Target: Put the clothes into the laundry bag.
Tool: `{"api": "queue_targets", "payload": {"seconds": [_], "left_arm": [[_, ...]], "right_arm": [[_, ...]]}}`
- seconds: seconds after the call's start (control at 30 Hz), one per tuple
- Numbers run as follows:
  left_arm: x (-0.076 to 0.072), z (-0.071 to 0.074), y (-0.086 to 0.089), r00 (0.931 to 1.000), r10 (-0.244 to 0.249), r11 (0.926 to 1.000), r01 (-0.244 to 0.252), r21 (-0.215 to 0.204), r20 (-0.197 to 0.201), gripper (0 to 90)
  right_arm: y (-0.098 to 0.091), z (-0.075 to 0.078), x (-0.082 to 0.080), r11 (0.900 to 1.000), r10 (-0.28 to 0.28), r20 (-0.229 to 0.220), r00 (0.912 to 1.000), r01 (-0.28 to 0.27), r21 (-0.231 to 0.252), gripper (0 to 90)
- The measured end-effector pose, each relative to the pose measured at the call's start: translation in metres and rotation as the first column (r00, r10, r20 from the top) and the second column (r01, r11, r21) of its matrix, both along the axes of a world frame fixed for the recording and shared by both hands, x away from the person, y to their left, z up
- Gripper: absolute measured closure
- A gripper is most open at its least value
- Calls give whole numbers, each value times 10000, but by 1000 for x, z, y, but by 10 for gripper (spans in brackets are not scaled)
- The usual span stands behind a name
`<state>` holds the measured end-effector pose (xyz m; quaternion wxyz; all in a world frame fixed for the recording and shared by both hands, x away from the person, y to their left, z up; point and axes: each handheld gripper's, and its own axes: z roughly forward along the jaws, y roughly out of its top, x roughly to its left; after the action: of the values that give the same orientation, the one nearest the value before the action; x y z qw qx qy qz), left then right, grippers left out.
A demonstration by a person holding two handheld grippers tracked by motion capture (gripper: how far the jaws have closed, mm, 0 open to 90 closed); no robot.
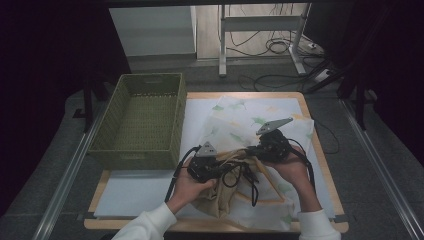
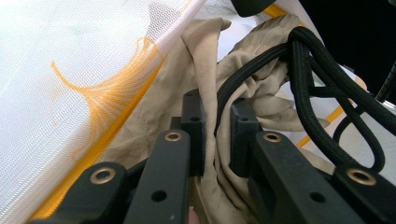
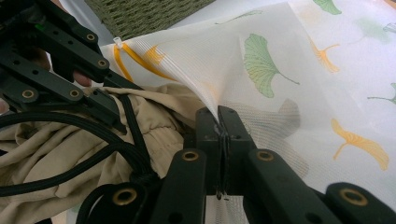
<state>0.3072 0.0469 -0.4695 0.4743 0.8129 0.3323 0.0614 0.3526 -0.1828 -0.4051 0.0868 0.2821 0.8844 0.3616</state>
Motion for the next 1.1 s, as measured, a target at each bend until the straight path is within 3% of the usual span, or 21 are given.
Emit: {"api": "queue_targets", "payload": {"seconds": [0.53, 1.1], "left_arm": [[4, -1, -5, 10000, -19, 9998, 18, 197, 56, 808], [9, -10, -31, 9998, -149, 9967, 137, 801, 150, 806]], "right_arm": [[-2, 3, 0, 10000, -1, 17, 10000, 1, 89, 875], [-4, 6, -2, 9998, -14, 105, 9999, 12, 214, 875]]}}
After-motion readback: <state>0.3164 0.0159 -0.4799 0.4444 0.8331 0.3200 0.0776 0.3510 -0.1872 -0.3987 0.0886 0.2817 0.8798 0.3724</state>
